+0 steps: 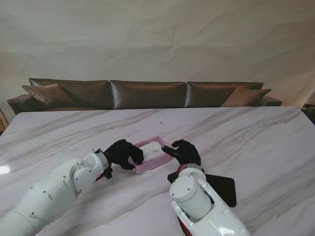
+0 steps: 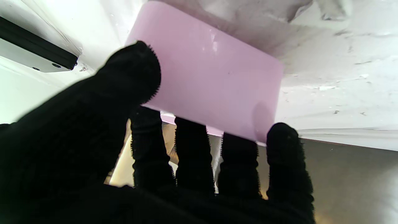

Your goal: Refill a tissue box and feed the first sheet

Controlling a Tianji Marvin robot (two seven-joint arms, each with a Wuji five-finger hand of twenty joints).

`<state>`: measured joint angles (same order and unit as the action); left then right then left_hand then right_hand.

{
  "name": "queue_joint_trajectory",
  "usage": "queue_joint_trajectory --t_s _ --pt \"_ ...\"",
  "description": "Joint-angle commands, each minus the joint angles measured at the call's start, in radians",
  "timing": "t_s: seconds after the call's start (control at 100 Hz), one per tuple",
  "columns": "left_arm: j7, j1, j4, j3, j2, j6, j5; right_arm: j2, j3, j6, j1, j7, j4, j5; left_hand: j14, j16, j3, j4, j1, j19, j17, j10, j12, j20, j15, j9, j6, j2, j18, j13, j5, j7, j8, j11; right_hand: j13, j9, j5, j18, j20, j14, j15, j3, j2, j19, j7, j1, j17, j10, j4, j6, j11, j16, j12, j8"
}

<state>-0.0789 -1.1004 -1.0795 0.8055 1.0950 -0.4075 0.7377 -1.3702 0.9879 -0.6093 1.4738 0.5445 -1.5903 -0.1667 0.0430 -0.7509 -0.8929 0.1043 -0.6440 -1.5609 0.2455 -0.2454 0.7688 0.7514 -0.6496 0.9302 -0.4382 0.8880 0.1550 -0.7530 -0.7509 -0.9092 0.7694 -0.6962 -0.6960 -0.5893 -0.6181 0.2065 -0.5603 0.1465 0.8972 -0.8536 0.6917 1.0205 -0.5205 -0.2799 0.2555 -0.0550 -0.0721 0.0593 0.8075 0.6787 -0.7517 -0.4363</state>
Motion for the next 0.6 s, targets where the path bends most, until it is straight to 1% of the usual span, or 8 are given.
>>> queue_joint_trajectory --t_s 0.0,0.11,0.21,0.29,0.35,0.47,0.52,0.59 --pt "0.001 -0.017 -0.017 0.015 0.000 0.006 0.006 0.001 0.001 -0.006 -0.007 -0.019 0.004 -0.002 -0.012 0.040 -0.027 0.017 0.031 0.357 -0.038 0.006 -0.055 -0.016 0.039 -0.046 0.026 -0.022 -0.033 0.031 0.021 0.031 -0.091 0.030 -0.001 -0.021 -0.008 0.008 -0.001 0.006 -0.022 -0.016 0.025 -0.003 -0.009 0.039 0.002 -0.002 -0.018 -0.031 0.015 -0.013 0.009 -0.007" --pt "-0.002 -0.054 -0.064 0.064 -0.004 0.020 0.023 0.005 -0.002 -0.009 -0.019 -0.037 0.011 -0.001 -0.009 0.091 -0.031 0.001 0.052 0.389 -0.065 0.013 -0.188 -0.035 0.101 -0.092 0.047 -0.041 -0.033 0.059 0.021 0.072 -0.193 0.037 0.006 -0.021 -0.009 0.009 0.001 0.008 -0.036 -0.014 0.019 -0.005 -0.007 0.041 0.000 -0.003 -0.018 -0.032 0.014 -0.019 0.009 -0.006" --pt "0.017 -0.100 -0.129 0.122 -0.009 0.036 0.026 0.010 -0.005 -0.018 -0.034 -0.064 0.017 -0.005 -0.015 0.129 -0.034 -0.023 0.091 0.431 -0.100 0.020 -0.251 -0.054 0.158 -0.123 0.071 -0.055 -0.027 0.093 0.022 0.130 -0.231 0.083 0.006 -0.020 -0.004 0.009 0.008 0.009 -0.120 -0.012 0.024 -0.012 0.003 0.041 0.000 -0.009 -0.019 -0.030 -0.019 -0.062 0.031 -0.003" --pt "0.045 -0.148 -0.195 0.177 -0.014 0.063 0.028 0.018 -0.007 -0.028 -0.048 -0.096 0.019 -0.006 -0.042 0.160 -0.006 -0.012 0.131 0.461 -0.129 0.033 -0.302 -0.064 0.207 -0.152 0.086 -0.061 -0.010 0.133 0.028 0.184 -0.263 0.142 0.007 -0.040 0.008 0.004 0.030 0.012 -0.275 -0.008 0.014 -0.033 0.032 0.042 0.004 -0.041 -0.014 -0.021 -0.170 -0.148 0.157 0.016" --pt "0.059 -0.193 -0.249 0.222 -0.015 0.099 0.020 0.020 -0.008 -0.030 -0.058 -0.108 0.024 -0.002 -0.077 0.175 0.039 -0.008 0.170 0.476 -0.139 0.051 -0.325 -0.064 0.228 -0.178 0.125 -0.093 0.024 0.161 0.039 0.232 -0.294 0.164 0.012 -0.053 0.016 -0.001 0.052 0.010 -0.379 -0.007 0.009 -0.048 0.054 0.046 0.009 -0.061 -0.011 -0.011 -0.258 -0.207 0.261 0.037" --pt "0.073 -0.287 -0.352 0.300 -0.009 0.202 -0.014 0.023 -0.015 -0.033 -0.084 -0.128 0.038 -0.003 -0.138 0.184 0.216 -0.036 0.205 0.471 -0.106 0.100 -0.333 -0.044 0.242 -0.210 0.206 -0.253 0.096 0.182 0.045 0.297 -0.327 0.186 0.029 -0.049 0.039 -0.009 0.085 0.001 -0.500 -0.008 0.005 -0.065 0.077 0.053 0.015 -0.075 -0.007 -0.001 -0.330 -0.297 0.362 0.069" --pt "0.080 -0.321 -0.391 0.323 -0.007 0.253 -0.025 0.026 -0.020 -0.032 -0.098 -0.139 0.048 -0.008 -0.166 0.183 0.337 -0.065 0.207 0.441 -0.064 0.124 -0.335 -0.028 0.237 -0.204 0.238 -0.376 0.105 0.172 0.036 0.314 -0.335 0.193 0.039 -0.042 0.048 -0.014 0.094 -0.004 -0.524 -0.016 0.005 -0.068 0.078 0.061 0.016 -0.076 -0.010 -0.001 -0.340 -0.324 0.382 0.077" --pt "0.093 -0.362 -0.434 0.347 -0.003 0.331 -0.054 0.028 -0.028 -0.025 -0.123 -0.151 0.075 -0.009 -0.207 0.182 0.443 -0.091 0.196 0.384 0.001 0.162 -0.343 -0.010 0.222 -0.189 0.278 -0.460 0.101 0.155 0.030 0.340 -0.349 0.201 0.052 -0.037 0.054 -0.023 0.105 -0.014 -0.544 -0.013 0.006 -0.074 0.075 0.065 0.017 -0.071 -0.008 -0.001 -0.348 -0.348 0.400 0.082"
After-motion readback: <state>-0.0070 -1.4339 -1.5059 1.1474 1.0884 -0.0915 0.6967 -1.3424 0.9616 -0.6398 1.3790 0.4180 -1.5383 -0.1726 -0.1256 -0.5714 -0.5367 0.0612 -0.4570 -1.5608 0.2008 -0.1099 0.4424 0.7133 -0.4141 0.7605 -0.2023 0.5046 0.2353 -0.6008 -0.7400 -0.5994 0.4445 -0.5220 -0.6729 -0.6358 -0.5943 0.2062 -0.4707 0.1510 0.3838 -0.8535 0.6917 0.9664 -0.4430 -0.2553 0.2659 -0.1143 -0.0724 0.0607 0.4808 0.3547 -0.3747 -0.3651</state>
